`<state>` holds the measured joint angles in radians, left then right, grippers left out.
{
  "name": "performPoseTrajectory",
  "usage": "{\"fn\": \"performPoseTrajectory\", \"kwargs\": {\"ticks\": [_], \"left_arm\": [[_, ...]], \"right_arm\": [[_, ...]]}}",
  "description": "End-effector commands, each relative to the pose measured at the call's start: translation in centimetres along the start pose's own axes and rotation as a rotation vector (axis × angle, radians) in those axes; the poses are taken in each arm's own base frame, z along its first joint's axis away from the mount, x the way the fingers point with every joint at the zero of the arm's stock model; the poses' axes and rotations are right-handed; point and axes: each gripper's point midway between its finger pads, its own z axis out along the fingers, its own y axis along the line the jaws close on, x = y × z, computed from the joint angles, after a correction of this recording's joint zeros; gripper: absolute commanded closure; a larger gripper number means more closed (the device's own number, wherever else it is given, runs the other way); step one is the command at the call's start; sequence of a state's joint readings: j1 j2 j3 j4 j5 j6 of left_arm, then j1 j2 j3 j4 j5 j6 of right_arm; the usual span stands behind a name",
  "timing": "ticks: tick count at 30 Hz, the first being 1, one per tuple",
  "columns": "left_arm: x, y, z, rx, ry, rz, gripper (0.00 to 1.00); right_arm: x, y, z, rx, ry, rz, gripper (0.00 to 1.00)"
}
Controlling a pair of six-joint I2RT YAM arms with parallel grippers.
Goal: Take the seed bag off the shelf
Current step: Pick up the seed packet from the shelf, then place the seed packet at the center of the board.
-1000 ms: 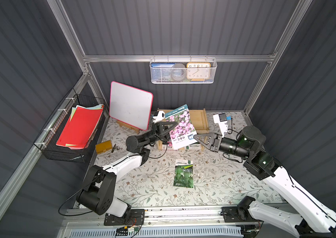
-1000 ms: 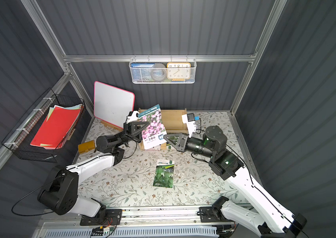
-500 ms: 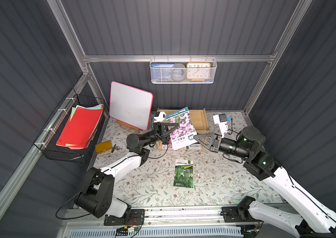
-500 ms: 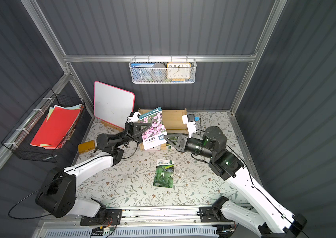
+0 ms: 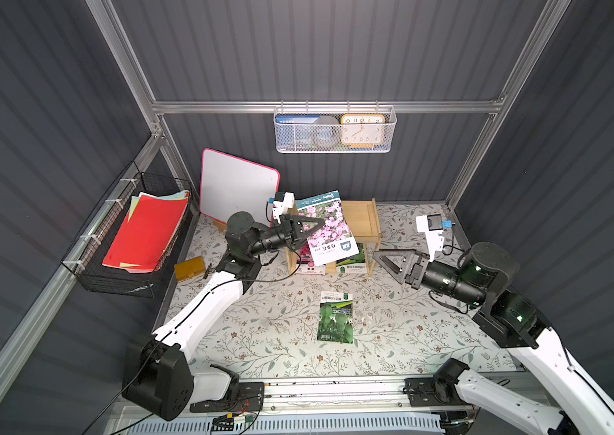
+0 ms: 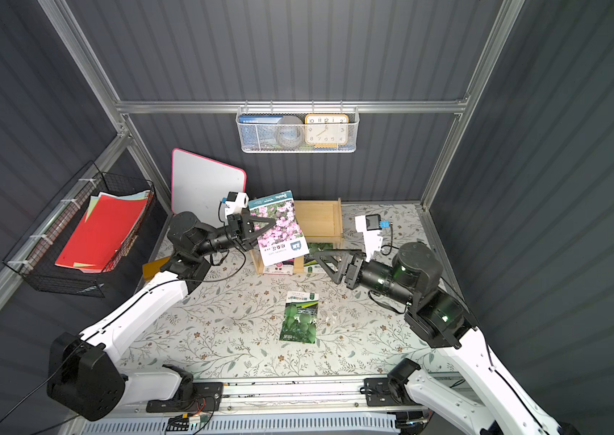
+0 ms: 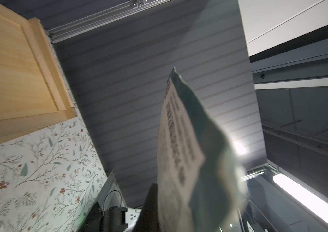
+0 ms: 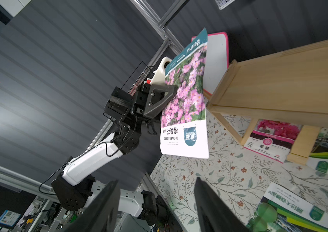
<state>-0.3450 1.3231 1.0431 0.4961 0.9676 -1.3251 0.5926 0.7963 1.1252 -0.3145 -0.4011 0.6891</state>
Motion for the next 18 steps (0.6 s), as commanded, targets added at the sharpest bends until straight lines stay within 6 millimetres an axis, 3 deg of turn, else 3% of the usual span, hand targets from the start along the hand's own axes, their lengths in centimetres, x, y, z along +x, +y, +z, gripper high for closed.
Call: {"fn": "performPoseTrajectory", "kwargs": {"ticks": [1, 8, 12, 18], "left_arm": [[2.5, 3.5, -0.7, -0.112, 0.087, 0.039, 0.86], [7.5, 8.9, -3.0, -0.235, 0.176, -0.013, 0.86], [9.9, 10.8, -4.7, -0.308, 0.186, -0.039, 0.86], [13.3, 17.3, -7.1, -0.462, 0.175, -0.138, 0.86]], "right_arm": [[-0.5, -0.3, -1.5, 0.058, -0.016, -0.049, 0.35], [-0.7, -0.8, -2.5, 0.100, 0.009, -0.080, 0.35], [-0.8, -0.8, -2.4, 0.090, 0.018, -0.085, 0.35], [-0.6, -1.6, -1.5, 0.072, 0.041, -0.079, 0.36]]}}
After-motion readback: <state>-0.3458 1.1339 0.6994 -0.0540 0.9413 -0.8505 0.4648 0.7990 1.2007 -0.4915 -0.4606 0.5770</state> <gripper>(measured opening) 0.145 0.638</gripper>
